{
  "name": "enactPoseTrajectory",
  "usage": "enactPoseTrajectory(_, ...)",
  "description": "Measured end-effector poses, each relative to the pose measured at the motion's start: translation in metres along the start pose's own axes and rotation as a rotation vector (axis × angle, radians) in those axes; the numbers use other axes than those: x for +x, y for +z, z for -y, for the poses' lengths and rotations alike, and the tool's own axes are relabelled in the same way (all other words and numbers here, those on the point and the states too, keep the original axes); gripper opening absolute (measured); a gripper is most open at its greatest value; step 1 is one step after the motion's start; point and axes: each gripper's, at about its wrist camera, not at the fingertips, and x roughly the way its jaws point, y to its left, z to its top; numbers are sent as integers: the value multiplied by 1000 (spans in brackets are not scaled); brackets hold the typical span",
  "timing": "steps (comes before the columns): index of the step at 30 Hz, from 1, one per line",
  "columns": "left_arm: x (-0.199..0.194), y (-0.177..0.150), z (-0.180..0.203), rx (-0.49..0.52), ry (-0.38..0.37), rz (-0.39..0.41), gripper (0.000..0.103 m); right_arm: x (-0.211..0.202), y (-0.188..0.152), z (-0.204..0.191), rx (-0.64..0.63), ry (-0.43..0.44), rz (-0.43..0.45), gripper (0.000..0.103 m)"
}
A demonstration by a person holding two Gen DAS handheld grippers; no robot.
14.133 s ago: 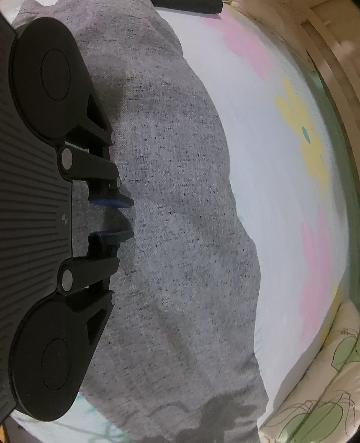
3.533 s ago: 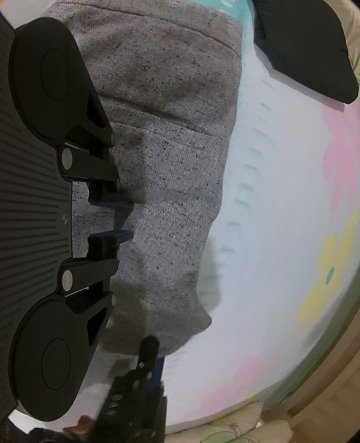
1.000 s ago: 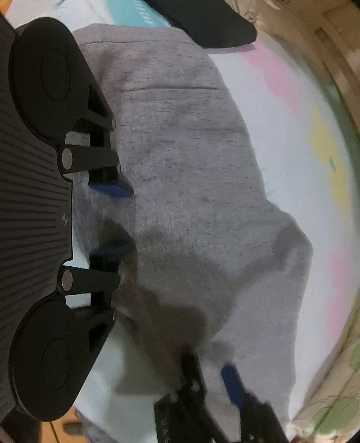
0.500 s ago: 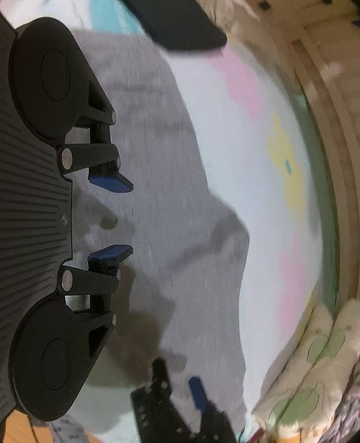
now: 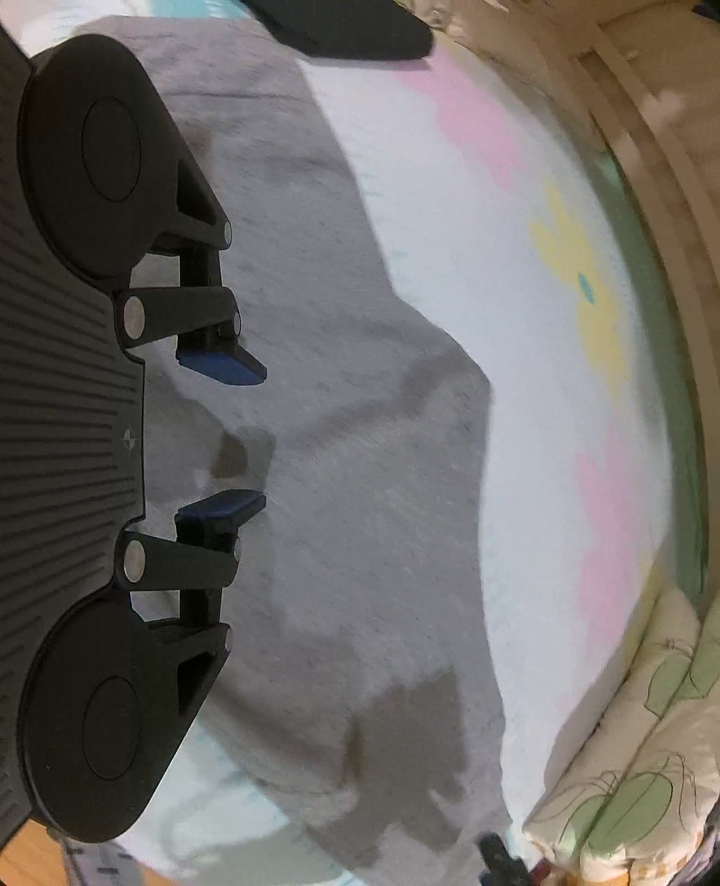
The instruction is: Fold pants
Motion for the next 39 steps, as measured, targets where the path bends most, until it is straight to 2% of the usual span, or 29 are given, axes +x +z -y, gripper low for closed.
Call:
enactPoseTrajectory(3, 12, 6, 11, 5, -15, -16, 41, 7, 20, 62, 90, -99, -2, 64)
enactPoseTrajectory(6, 29, 7, 18, 8, -35, -83, 41, 16, 30, 114, 147, -172, -12, 64)
enactPoseTrajectory(7, 36, 6, 19, 5, -35, -108, 41, 20, 29, 132, 172, -180, -16, 64)
enactPoseTrajectory(9, 38, 5, 18, -14, -32, -94, 41, 29, 25, 163, 227, -179, -24, 64)
enactPoseTrajectory(13, 43, 8, 11, -57, -52, -115, 42, 45, 8, 202, 339, -154, -48, 64)
enactPoseTrajectory(17, 49, 12, 5, -91, -59, -131, 42, 58, -7, 222, 403, -91, -98, 63)
enactPoseTrajectory(19, 49, 12, 4, -97, -58, -133, 42, 61, -12, 227, 398, -98, -118, 51)
enactPoseTrajectory(22, 46, 9, 4, -95, -53, -134, 42, 52, -14, 232, 404, -94, -93, 51)
enactPoseTrajectory(25, 44, 9, 5, -93, -53, -133, 43, 41, -15, 236, 431, -35, -60, 51)
enactPoseTrajectory(31, 43, 10, 5, -93, -60, -130, 43, 61, -18, 236, 437, 3, -140, 53)
enactPoseTrajectory(35, 43, 10, 9, -87, -53, -128, 43, 61, -19, 235, 440, 19, -146, 56)
enactPoseTrajectory(39, 42, 10, 11, -84, -52, -126, 43, 60, -20, 240, 507, 76, -154, 53)
